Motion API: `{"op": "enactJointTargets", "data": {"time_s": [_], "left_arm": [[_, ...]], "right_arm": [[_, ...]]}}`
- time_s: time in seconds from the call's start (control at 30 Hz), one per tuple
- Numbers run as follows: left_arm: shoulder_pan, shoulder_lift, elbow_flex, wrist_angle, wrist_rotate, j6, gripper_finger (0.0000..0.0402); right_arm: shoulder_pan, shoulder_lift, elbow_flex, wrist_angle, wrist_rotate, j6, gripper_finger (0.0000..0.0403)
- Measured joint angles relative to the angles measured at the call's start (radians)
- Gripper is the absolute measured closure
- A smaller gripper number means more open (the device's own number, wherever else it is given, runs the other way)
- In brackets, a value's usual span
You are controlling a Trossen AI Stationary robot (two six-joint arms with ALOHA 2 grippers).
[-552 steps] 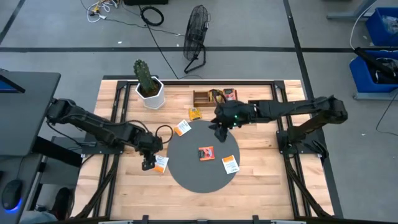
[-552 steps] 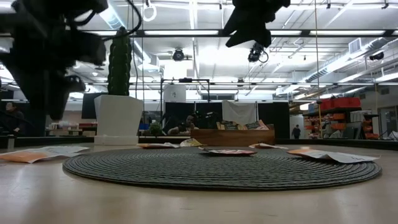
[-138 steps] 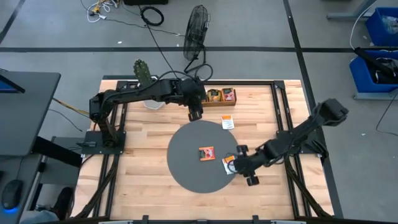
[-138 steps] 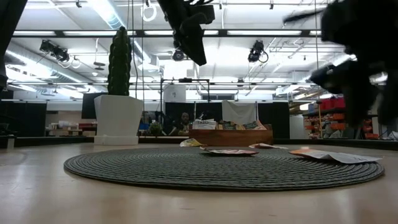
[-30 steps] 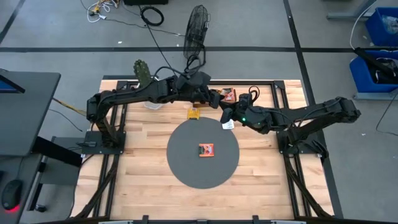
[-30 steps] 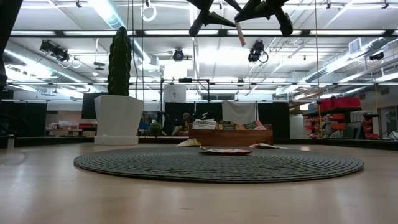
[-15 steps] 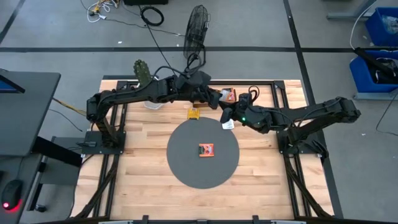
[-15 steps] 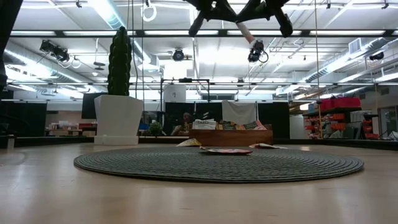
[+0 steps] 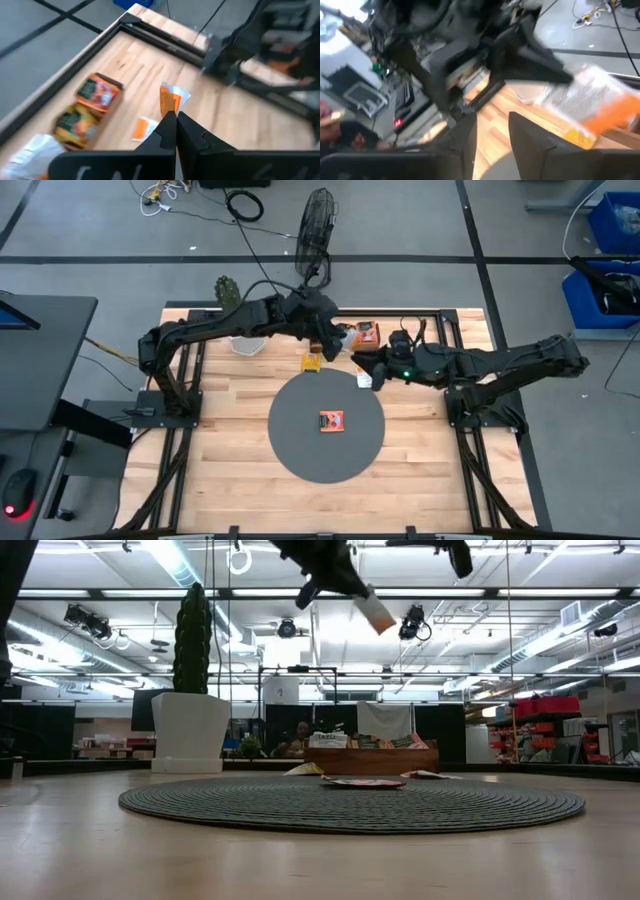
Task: Pick & Place Tea
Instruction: Put the white tea bag into the left section of the wooden organizer
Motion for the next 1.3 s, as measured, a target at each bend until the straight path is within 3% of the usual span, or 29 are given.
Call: {"op": "enactJointTargets", "data": {"time_s": [0.27, 0.47, 0.63, 0.93, 1.07, 1.3], "left_arm": [[0.107, 0.004, 0.000, -0.107, 0.047, 0.329, 0.0400], [0.150, 0.036, 0.001, -0.180, 0.046, 0.466, 0.0401], [0.127, 0.090, 0.032, -0.314, 0.000, 0.535, 0.0401], [0.153, 0.289, 0.263, -0.530, -0.109, 0.694, 0.0401], [0.178, 0.340, 0.308, -0.531, -0.113, 0.758, 0.0401], [0.199, 0.392, 0.309, -0.508, -0.117, 0.796, 0.0401]], "right_arm": [[0.061, -0.038, 0.000, -0.259, 0.000, -0.045, 0.0279], [0.067, -0.023, 0.000, -0.290, 0.026, -0.057, 0.0301], [0.066, -0.015, 0.000, -0.297, 0.053, -0.088, 0.0318], [0.066, -0.013, 0.000, -0.313, 0.056, -0.125, 0.0373], [0.065, -0.012, 0.000, -0.311, 0.056, -0.126, 0.0398], [0.064, -0.010, 0.000, -0.311, 0.057, -0.117, 0.0395]]}}
